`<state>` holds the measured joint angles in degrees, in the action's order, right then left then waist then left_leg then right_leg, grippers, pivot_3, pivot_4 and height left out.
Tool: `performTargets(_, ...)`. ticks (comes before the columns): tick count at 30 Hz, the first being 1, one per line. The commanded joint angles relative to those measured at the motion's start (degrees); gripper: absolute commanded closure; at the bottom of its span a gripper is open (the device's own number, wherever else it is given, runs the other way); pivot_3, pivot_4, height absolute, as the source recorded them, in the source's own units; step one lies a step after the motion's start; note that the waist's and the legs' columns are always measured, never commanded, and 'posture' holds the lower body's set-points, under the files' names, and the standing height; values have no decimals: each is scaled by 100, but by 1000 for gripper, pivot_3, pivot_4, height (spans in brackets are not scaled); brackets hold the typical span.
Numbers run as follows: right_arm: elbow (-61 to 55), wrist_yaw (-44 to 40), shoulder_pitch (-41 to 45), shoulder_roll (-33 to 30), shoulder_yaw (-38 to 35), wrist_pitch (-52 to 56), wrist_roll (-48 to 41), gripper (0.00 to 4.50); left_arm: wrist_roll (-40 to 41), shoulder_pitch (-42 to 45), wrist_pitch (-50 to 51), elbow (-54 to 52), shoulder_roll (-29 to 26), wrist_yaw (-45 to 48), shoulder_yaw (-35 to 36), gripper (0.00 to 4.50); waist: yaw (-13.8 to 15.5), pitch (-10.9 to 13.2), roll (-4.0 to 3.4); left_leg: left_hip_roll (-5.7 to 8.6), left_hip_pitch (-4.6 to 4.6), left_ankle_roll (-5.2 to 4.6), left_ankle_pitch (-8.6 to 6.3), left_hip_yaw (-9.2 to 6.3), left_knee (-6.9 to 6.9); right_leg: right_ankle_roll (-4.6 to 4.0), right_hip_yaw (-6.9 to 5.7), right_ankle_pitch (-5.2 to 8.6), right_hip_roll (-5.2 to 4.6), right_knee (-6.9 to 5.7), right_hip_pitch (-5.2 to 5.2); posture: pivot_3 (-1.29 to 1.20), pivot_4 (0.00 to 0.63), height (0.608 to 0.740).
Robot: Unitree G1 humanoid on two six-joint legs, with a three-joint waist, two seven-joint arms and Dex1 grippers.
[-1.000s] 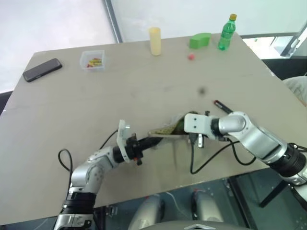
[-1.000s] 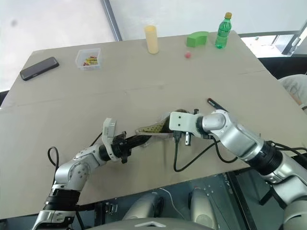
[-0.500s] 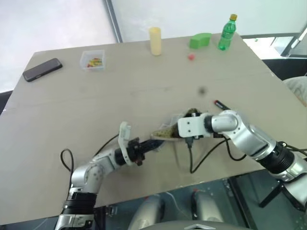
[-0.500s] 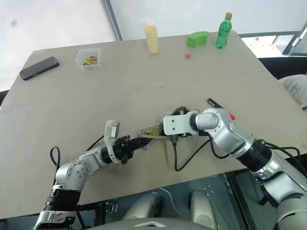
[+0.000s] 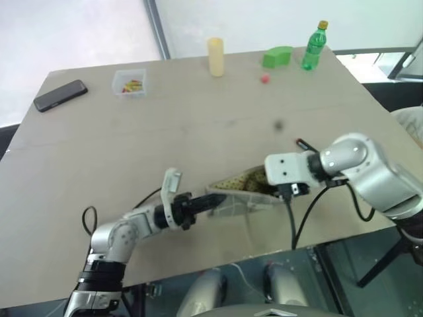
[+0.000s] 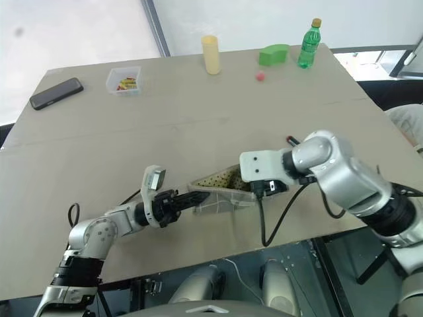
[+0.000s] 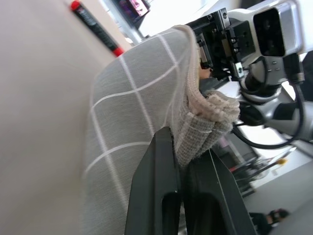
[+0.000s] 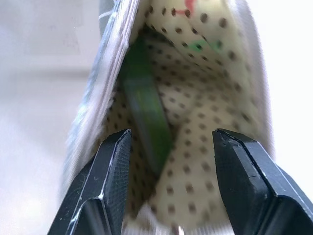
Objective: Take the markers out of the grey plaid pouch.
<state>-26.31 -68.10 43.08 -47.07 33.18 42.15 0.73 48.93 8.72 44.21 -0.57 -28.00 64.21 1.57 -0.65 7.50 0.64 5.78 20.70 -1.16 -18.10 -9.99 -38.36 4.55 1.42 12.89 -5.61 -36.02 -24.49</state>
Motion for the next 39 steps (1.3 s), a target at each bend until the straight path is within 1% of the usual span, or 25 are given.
performTargets(1, 116, 220, -45, 126, 138, -50, 296, 1819, -301, -32, -300, 264, -195, 159, 113, 4500, -11, 0, 0, 0, 0, 0, 0, 0, 0, 0, 0, 0, 1, 0, 0, 0, 150, 740)
performTargets(5, 196, 443, 56, 620, 292, -214, 475, 1819, -527, -65, -632, 446, -277, 201, 250, 4500, -53, -4, 1, -13, -10, 1, 0, 2, 5, 0, 4, 0, 5, -8, -2, 0, 150, 740)
performTargets(7, 110, 426, 130, 779, 298, -90, 467, 1819, -543, -60, -702, 481, -354, 233, 328, 4500, -53, -4, 2, -14, -11, 2, 1, 2, 4, 0, 4, 0, 8, -14, -3, 0, 150, 740)
performTargets(10, 20, 329, 197, 811, 362, -180, 561, 1819, -489, -54, -722, 487, -436, 276, 461, 4500, -39, -4, 2, -11, -9, 2, 1, 2, -1, 0, 6, 0, 14, -20, -7, 0, 150, 740)
performTargets(13, 117, 227, 262, 700, 532, -770, 825, 1819, -575, -188, -860, 322, -465, 274, 485, 4500, -27, -4, 2, -6, -9, 1, 1, 2, -2, 0, 6, 0, 10, -19, -9, 0, 150, 740)
performTargets(18, 370, -144, 449, 771, 672, -1298, 906, 1819, -409, -504, -784, -305, -444, 66, 559, 4500, -44, -4, 2, -9, -7, 1, 1, 3, 2, 0, 6, 0, 12, -17, -9, 0, 150, 740)
performTargets(24, 1330, -160, 640, 1231, 916, -1711, 1239, 1819, -420, -627, -813, -423, -351, -13, 530, 4500, -44, -5, 3, -10, -12, 1, 1, 6, 0, 0, 8, 0, 14, -21, -9, 0, 150, 740)
performTargets(30, 2207, -129, 650, 1467, 1059, -2091, 1688, 1819, -373, -633, -773, -508, -313, -78, 538, 4500, -39, -5, 3, -7, -12, 1, 1, 5, -1, -1, 8, 0, 12, -20, -9, 0, 150, 740)
performTargets(35, 2889, -197, 630, 1830, 1293, -2005, 2005, 1819, -351, -697, -767, -653, -257, -157, 496, 4500, -59, -18, 9, -9, -20, 2, 1, 8, -1, -1, 12, 0, 15, -28, -8, 0, 150, 740)
performTargets(37, 3114, -299, 592, 1913, 1390, -1897, 2094, 1819, -379, -675, -824, -656, -178, -196, 454, 4500, -54, -23, 12, -10, -42, 2, 1, 9, 1, -1, 14, 0, 18, -29, 12, 0, 150, 740)
performTargets(38, 3212, -342, 568, 1923, 1440, -1956, 2135, 2052, -388, -664, -848, -650, -141, -218, 447, 4500, -48, -22, 12, -10, -60, 2, 0, 9, 2, -1, 14, 0, 19, -28, 29, 0, 150, 740)
performTargets(39, 3292, -369, 540, 1939, 1458, -1987, 2154, 2405, -400, -653, -867, -641, -114, -230, 441, 4500, -39, -25, 9, -10, -88, 2, 0, 10, 6, -1, 15, 1, 19, -26, 60, 0, 150, 740)
